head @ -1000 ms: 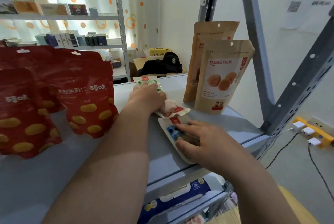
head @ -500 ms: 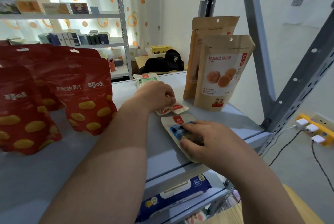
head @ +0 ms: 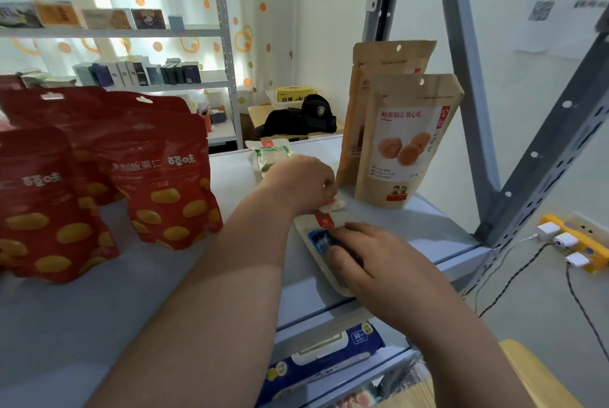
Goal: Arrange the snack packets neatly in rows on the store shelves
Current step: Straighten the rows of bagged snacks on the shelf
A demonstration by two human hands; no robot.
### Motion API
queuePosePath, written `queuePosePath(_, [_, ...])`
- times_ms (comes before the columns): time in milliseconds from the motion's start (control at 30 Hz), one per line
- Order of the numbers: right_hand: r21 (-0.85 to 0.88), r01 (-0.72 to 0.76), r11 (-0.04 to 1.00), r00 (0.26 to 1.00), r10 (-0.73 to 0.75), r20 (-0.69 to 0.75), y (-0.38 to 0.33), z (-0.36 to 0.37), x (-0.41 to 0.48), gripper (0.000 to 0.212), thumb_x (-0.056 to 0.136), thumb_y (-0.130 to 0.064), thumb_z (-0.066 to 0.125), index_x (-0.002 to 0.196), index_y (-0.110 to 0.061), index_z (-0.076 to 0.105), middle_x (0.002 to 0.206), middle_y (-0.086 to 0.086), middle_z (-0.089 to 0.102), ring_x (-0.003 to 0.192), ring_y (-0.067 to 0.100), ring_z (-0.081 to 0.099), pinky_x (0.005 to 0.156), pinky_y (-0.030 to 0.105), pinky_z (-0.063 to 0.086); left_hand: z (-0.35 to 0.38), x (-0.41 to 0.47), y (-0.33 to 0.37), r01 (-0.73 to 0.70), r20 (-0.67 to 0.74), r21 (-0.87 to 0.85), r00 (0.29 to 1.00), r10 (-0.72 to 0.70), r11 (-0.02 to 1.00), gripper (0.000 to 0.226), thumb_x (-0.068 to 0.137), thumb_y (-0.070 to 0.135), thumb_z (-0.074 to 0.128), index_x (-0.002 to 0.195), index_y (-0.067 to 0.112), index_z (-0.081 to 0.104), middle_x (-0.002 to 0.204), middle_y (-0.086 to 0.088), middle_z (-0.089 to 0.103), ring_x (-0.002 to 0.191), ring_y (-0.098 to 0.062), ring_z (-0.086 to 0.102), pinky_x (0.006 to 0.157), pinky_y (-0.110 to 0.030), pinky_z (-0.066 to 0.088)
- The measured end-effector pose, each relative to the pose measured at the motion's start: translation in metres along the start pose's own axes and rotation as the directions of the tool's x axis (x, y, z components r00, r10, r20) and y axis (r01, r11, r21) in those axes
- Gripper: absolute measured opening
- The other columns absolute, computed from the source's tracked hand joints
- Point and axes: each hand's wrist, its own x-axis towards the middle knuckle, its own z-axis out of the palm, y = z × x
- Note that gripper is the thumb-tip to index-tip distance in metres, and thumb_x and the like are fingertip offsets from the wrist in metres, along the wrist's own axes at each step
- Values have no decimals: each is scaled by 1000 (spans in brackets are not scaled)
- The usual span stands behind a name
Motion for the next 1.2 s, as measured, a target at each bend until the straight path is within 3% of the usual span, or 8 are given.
queuePosePath(167, [60,28,998,998,-25,-51,-3,-13,0,51,91,-62,25,131,-44,51,133,-21,51,104,-3,47,81,24,43,-53,-28,7,20,-125,-103,992,-33,995,28,97,31,47,119,28,64,120,3,61,104,-18,58,84,-40,52])
queuePosePath(333, [64,155,986,980,-146,-133,-32,-30,17,45,85,-65,36,125,-50,52,131,-26,51,102,-7,47,73,10,36,-139,-97,-6,-162,-183,94,967,177,982,26,98,32,44,119,32,61,114,8,62,99,-11,56,83,-33,47])
queuePosePath(467, [169,256,952,958,-226,-177,-80,-39,46,47,79,-67,39,122,-52,51,121,-35,47,109,-2,50,89,28,48,-199,-142,-52,-180,-252,112,946,204,977,23,96,30,46,111,36,62,99,17,60,83,0,52,72,-21,42])
queuePosePath(567, [258,325,910,927,-253,-275,-113,-42,78,45,79,-58,50,123,-47,51,116,-29,54,107,-6,54,89,21,49,-219,-148,-103,-92,-364,47,926,103,995,21,94,23,52,108,36,61,94,20,59,81,6,54,68,-11,38])
queuePosePath(700, [266,381,886,915,-320,-244,-139,-43,113,32,87,-43,65,117,-42,55,109,-26,58,98,-13,56,68,8,47,-213,-130,-176,53,-222,33,974,-45,998,32,90,17,53,120,28,59,110,11,61,91,-3,57,73,-23,42])
queuePosePath(900, [122,379,917,918,-356,-173,-147,-52,139,12,92,-27,65,103,-29,70,90,-20,65,82,-4,60,71,11,42,-187,-85,-205,-57,70,201,997,43,978,35,86,42,66,119,32,61,102,20,63,84,1,55,70,-23,41])
queuePosePath(1067, [89,353,931,928,-337,-159,-139,-59,143,11,91,-25,66,92,-35,68,81,-25,62,77,-14,56,63,5,35,-168,-51,-201,-108,96,254,992,86,961,12,85,32,64,94,30,70,75,19,58,72,1,53,64,-25,39])
queuePosePath(1200, [72,327,942,933,-309,-183,-125,-66,143,18,90,-22,67,88,-40,65,80,-26,61,77,-16,56,63,0,35,-158,-35,-191,-92,72,223,994,78,970,8,88,28,60,92,26,67,78,12,61,74,-5,56,60,-25,39])
